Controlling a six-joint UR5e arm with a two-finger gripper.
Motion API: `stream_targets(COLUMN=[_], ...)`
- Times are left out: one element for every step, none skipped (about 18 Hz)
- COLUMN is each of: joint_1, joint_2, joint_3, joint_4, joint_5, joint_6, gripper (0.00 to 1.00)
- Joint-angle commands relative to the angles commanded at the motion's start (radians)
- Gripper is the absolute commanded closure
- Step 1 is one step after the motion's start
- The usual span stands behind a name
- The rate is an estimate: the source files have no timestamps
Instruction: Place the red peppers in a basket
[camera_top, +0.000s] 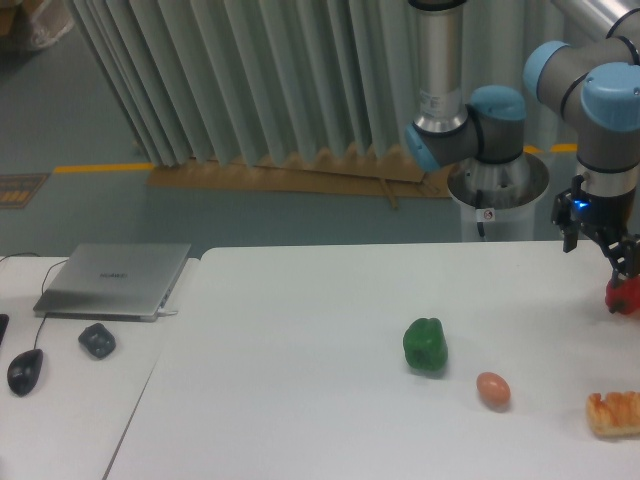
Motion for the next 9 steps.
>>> stream_targets(joint_1=[-0.002, -0.002, -0.002, -0.002, -0.002, -0.002, -0.003, -0.003, -0.003], joint_2=[-0.003, -0.003, -0.005, -0.005, -0.003, -0.003, -0.003, -0.005, -0.003], joint_3=[0.003, 0.004, 0.007, 0.008, 0.006, 0.004, 0.004, 0.004, 0.003], joint_4=[0.0, 0.0, -0.001, -0.001, -0.001, -0.001, -0.001, -0.001, -0.001], joint_5=[0.001, 0.004, 0.004, 0.004, 0.004, 0.004, 0.004, 0.004, 0.003], joint_6=[-0.004, -0.005, -0.005, -0.005, -0.004, -0.004, -0.004, -0.005, -0.005], gripper=[0.0, 0.0, 0.0, 0.0, 0.0, 0.0, 0.0, 0.0, 0.0])
